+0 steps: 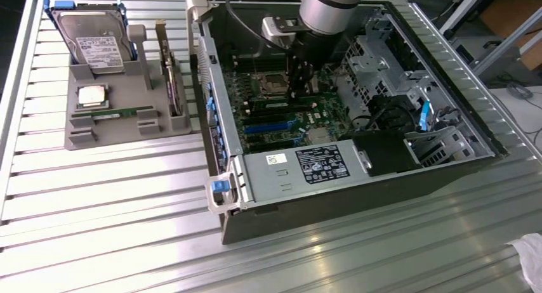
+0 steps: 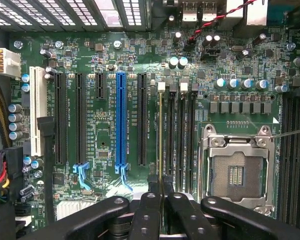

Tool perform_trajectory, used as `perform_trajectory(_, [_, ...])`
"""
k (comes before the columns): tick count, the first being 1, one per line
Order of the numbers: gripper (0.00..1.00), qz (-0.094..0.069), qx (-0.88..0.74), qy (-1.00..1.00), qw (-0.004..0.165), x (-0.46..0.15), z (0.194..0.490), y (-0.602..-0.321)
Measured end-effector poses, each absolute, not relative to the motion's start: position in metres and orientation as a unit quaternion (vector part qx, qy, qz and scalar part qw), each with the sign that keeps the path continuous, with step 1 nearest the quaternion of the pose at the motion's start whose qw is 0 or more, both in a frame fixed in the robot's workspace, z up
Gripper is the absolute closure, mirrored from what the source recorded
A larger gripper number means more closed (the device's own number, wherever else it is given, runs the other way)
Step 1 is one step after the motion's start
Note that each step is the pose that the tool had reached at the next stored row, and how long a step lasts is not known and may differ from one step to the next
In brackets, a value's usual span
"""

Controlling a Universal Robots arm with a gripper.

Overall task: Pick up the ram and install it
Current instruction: 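Insert the ram into the slot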

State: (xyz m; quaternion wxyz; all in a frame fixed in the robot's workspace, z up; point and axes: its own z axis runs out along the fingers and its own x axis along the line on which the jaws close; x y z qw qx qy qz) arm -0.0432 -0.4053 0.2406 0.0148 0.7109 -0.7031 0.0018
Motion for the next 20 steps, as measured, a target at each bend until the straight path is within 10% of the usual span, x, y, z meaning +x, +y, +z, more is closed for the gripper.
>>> perform_trajectory(20, [0.88, 0.002, 0.711, -0.703, 0.014, -0.0433, 0.2455, -0.4062])
